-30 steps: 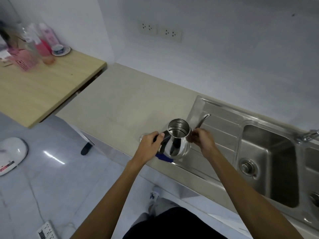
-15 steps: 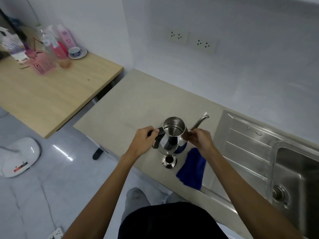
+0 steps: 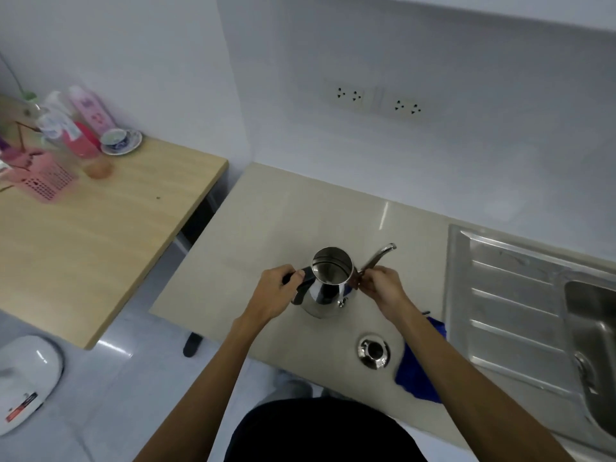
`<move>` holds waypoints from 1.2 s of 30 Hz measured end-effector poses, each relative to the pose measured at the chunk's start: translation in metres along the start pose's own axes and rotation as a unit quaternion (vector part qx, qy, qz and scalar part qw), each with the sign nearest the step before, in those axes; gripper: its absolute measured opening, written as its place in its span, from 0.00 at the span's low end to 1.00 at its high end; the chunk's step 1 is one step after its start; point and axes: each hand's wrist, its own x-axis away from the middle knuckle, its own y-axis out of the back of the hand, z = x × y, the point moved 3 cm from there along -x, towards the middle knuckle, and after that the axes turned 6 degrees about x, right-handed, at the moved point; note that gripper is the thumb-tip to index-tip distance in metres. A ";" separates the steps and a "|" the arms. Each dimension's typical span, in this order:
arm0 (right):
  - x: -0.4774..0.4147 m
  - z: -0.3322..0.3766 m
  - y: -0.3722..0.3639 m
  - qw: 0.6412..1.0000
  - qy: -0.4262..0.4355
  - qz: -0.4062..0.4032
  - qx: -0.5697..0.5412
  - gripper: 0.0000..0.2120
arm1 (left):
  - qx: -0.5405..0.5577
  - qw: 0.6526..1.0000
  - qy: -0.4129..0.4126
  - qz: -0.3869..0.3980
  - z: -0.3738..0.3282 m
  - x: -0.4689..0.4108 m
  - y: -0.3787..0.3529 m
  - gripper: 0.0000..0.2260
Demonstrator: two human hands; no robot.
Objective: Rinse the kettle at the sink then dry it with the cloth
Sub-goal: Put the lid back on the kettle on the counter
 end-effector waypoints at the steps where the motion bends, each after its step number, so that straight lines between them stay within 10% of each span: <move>1: -0.001 0.000 -0.007 1.000 0.002 -0.004 0.001 0.10 | -0.001 1.000 0.000 0.007 0.004 -0.005 0.005 0.17; 36: -0.020 -0.009 -0.059 0.996 -0.015 -0.092 0.007 0.08 | 0.012 0.994 0.013 0.109 0.041 -0.041 0.041 0.16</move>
